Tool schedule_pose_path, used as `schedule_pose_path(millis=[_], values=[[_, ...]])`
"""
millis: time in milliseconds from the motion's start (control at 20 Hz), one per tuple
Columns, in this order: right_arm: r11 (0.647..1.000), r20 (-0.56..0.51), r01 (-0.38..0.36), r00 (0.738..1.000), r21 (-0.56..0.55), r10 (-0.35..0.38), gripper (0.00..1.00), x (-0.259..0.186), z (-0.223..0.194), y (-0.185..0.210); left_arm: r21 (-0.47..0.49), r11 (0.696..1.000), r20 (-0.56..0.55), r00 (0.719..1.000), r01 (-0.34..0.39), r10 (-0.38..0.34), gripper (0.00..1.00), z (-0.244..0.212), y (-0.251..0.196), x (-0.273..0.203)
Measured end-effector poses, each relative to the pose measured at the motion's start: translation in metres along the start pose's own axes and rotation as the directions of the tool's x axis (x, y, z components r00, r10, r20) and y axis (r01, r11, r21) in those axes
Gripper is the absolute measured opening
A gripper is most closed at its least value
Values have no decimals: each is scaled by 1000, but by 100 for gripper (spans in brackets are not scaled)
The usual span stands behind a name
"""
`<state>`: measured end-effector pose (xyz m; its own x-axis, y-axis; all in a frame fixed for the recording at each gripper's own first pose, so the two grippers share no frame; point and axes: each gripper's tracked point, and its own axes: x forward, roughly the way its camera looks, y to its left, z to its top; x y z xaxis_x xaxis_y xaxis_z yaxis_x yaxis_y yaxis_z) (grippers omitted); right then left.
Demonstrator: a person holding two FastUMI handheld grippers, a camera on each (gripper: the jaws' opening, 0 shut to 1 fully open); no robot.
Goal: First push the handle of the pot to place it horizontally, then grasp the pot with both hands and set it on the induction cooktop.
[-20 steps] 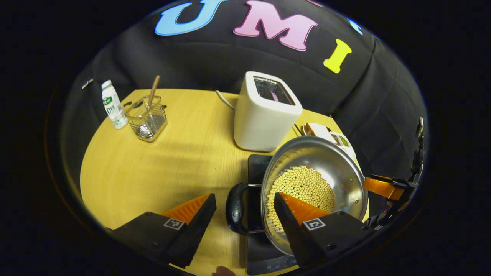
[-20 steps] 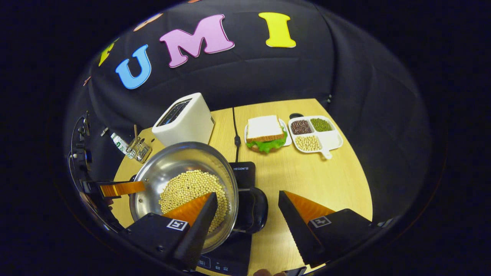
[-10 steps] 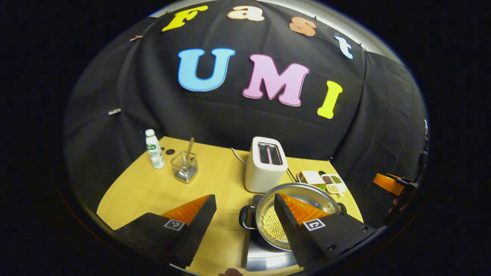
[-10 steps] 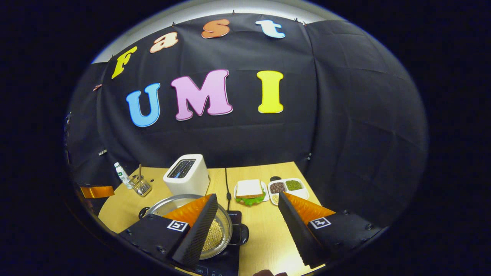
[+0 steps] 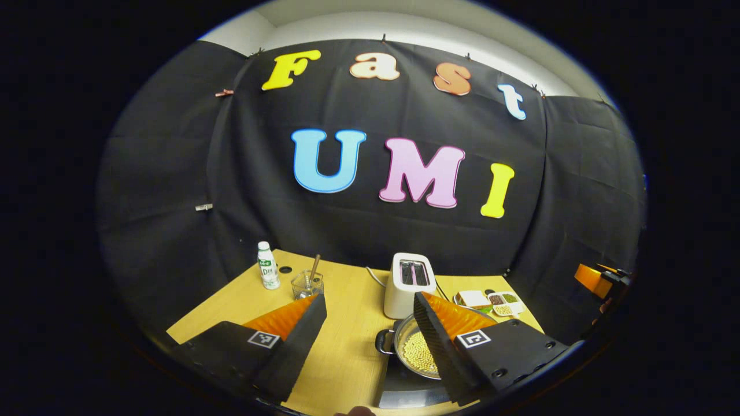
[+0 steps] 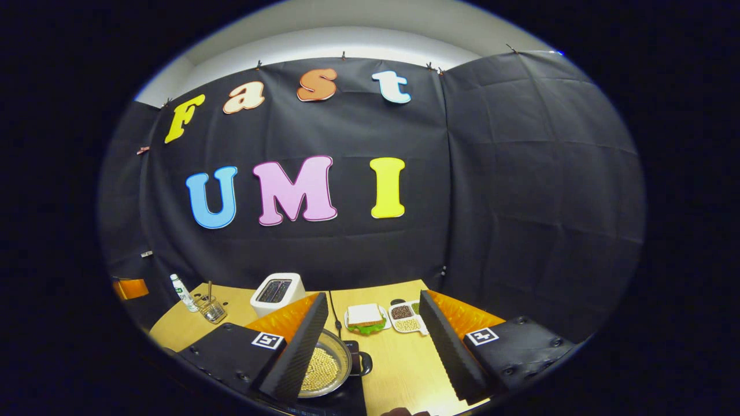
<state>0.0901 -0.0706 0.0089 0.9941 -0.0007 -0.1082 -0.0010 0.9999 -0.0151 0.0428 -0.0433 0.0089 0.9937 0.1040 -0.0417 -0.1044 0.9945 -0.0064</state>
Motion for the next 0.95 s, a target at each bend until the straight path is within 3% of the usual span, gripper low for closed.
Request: schedule_pose_path(millis=[550, 950], values=[[991, 74, 129, 989, 27, -131, 99, -57, 30, -6, 72, 997, 124, 991, 40, -49, 95, 48, 30, -41], [990, 153, 124, 979, 61, -132, 98, -75, 43, 22, 65, 994, 119, 989, 82, -90, 95, 38, 46, -51]])
